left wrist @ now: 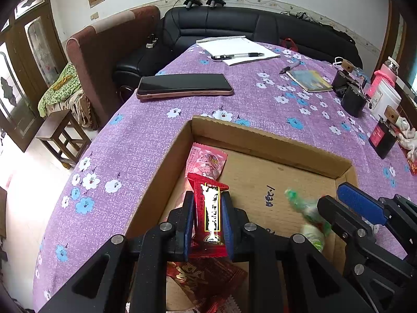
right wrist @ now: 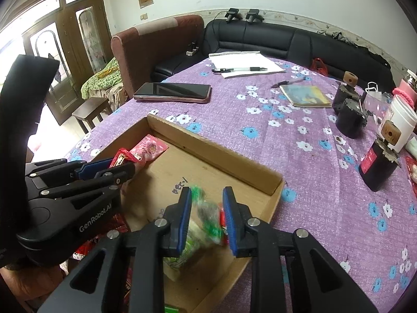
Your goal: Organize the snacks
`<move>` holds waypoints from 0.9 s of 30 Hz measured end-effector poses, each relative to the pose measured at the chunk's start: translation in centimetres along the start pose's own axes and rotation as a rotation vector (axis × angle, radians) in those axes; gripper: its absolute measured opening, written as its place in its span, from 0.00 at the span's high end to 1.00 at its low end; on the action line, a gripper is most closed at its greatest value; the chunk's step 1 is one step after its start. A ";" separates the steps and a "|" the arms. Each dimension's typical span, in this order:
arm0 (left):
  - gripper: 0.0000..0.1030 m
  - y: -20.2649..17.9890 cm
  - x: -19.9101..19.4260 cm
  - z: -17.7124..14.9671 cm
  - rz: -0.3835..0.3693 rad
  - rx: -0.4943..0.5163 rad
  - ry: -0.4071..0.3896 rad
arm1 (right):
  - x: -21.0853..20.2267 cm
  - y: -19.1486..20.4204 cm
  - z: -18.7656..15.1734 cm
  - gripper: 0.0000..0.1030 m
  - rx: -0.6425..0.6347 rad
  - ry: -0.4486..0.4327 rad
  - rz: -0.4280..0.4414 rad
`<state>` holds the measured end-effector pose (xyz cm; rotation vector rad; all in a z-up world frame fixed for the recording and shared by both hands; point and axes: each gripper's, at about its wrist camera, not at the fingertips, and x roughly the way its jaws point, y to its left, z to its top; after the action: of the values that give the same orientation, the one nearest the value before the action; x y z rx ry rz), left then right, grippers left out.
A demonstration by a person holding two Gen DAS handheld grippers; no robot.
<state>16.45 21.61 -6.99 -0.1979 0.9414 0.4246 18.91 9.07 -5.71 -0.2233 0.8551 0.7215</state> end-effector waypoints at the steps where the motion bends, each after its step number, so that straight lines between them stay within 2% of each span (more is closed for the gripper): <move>1: 0.79 0.1 -0.1 0.0 -0.003 -0.003 0.001 | -0.2 0.0 0.0 0.63 0.004 -0.004 -0.001; 2: 0.79 0.1 -0.2 0.0 -0.003 -0.005 -0.001 | -0.4 -0.1 0.1 0.58 0.006 -0.012 -0.006; 4: 0.78 0.2 -0.7 -0.1 -0.003 -0.005 -0.013 | -1.0 -0.2 0.1 0.58 0.006 -0.024 -0.008; 6: 0.64 0.3 -1.3 -0.1 -0.011 -0.012 -0.025 | -1.7 -0.2 0.2 0.58 0.006 -0.037 -0.014; 8: 0.40 0.3 -2.1 -0.2 -0.018 -0.015 -0.048 | -2.4 -0.2 0.2 0.58 0.009 -0.049 -0.014; 14: 0.35 0.0 -4.5 -0.7 -0.019 -0.004 -0.097 | -4.6 -0.4 -0.2 0.57 0.017 -0.077 -0.025; 18: 0.27 0.1 -6.5 -1.5 -0.025 -0.010 -0.133 | -6.6 -0.6 -0.8 0.48 0.024 -0.105 -0.041; 22: 0.19 -0.1 -8.3 -2.2 -0.025 -0.007 -0.168 | -8.4 -0.9 -1.7 0.46 0.037 -0.124 -0.049; 27: 0.14 -0.3 -10.4 -3.1 -0.020 -0.005 -0.197 | -10.3 -0.8 -2.6 0.32 0.043 -0.147 -0.062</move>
<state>8.90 17.53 -0.28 -0.1668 0.7447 0.4201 13.37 2.24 0.31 -0.1554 0.7203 0.6531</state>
